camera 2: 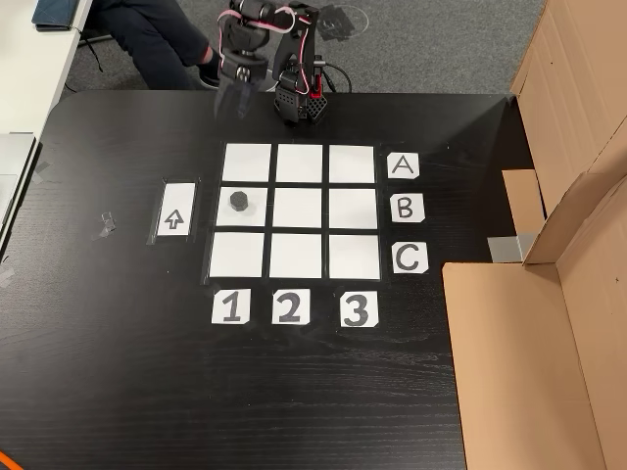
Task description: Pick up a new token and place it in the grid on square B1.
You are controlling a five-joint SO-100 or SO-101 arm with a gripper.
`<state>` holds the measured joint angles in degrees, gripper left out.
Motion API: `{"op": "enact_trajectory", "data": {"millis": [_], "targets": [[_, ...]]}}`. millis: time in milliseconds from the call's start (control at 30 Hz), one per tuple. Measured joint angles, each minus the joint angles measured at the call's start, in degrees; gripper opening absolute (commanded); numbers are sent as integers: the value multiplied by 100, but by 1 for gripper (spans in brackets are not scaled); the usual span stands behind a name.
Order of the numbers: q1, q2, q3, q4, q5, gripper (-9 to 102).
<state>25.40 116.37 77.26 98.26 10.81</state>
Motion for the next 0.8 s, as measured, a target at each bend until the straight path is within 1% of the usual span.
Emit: {"op": "enact_trajectory", "data": {"millis": [133,400,600,700,800], "targets": [[527,466,176,9,0,24],[2004,1230,896,-114,0,24],[3041,2048,2013,-747,0,24],[3437,2496,2654,-1125,26,24],[3700,2795,3120,-1336,26,24]]}}
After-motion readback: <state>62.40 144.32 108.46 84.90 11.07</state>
